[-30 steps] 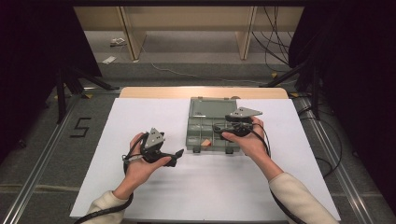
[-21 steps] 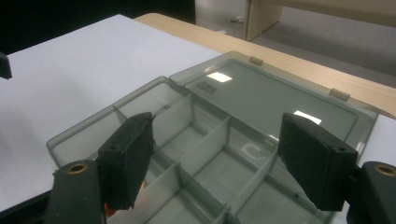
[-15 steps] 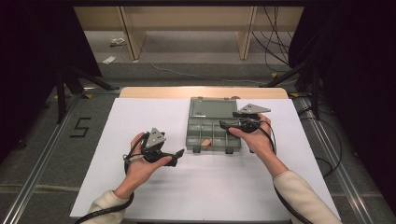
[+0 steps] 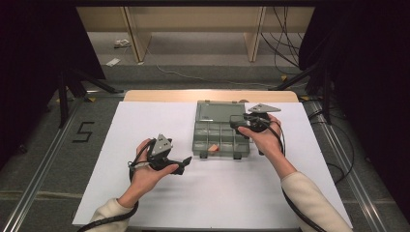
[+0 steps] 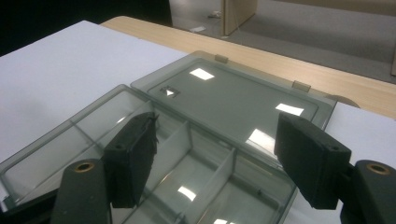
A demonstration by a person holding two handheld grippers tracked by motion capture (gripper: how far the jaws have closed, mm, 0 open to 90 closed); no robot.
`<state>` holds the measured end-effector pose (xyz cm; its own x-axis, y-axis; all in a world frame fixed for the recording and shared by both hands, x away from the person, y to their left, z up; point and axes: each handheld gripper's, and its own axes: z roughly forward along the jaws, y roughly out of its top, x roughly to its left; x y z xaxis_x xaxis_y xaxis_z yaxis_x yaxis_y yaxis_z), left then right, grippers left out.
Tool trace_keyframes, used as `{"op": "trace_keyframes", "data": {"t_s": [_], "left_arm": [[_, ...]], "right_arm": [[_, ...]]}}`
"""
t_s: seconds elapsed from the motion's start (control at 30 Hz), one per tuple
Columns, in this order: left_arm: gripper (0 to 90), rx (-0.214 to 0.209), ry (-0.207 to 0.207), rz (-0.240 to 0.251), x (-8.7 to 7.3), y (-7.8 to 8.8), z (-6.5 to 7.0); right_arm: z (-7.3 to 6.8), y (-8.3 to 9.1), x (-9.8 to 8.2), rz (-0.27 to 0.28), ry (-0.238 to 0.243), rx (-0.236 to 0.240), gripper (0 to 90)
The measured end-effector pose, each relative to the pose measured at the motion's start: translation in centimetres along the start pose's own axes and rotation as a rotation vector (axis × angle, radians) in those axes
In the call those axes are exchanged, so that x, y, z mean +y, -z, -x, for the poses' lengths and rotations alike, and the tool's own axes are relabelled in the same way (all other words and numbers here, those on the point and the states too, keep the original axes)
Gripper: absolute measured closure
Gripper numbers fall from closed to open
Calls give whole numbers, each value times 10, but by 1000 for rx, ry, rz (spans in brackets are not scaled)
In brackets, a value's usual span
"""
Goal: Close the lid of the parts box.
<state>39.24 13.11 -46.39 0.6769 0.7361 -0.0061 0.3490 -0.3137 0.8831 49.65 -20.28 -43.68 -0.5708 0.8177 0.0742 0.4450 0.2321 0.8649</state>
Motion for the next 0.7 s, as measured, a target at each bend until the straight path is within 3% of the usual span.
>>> {"op": "trace_keyframes", "data": {"t_s": [0.2, 0.57, 0.7], "left_arm": [[12, -5, 5, 1, 0, 0, 0], [16, -6, 5, 4, 0, 0, 0], [18, -6, 9, 6, 1, 0, 0]], "right_arm": [[10, -16, 11, -24, -14, -34, 326], [42, -48, 27, -120, -70, -150, 388], [55, -58, 26, -158, -88, -174, 459]]}}
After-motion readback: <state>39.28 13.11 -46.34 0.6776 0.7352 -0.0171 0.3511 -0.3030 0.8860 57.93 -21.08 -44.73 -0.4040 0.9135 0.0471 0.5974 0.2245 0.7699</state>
